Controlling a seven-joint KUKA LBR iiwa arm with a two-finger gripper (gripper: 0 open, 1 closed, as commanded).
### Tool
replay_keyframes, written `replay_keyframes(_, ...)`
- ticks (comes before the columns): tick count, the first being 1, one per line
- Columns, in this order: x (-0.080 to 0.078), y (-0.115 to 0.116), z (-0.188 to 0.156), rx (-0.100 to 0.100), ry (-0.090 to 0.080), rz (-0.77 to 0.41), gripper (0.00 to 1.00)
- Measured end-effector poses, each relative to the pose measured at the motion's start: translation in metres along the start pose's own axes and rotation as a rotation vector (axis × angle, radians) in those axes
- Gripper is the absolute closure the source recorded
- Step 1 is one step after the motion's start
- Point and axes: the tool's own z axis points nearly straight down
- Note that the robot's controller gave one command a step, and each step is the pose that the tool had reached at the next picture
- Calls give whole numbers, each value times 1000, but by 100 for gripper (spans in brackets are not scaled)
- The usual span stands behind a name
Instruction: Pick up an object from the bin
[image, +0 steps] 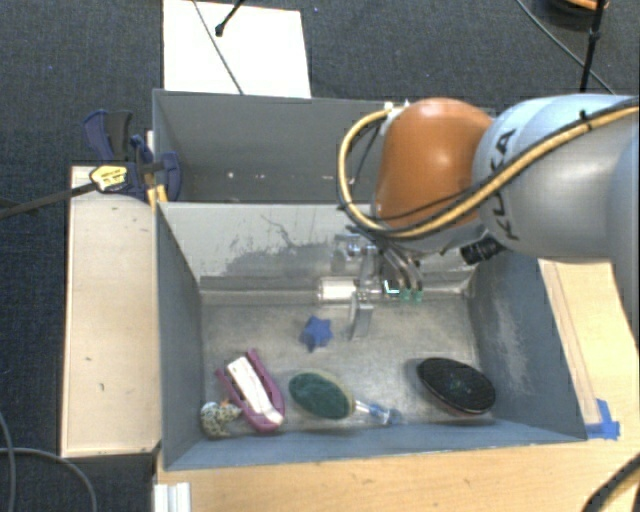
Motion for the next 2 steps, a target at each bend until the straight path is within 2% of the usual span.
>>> replay_keyframes(1,87,27,78,1,5,-108,0)
replay_keyframes(2,101,33,108,-1,-12,-44,0)
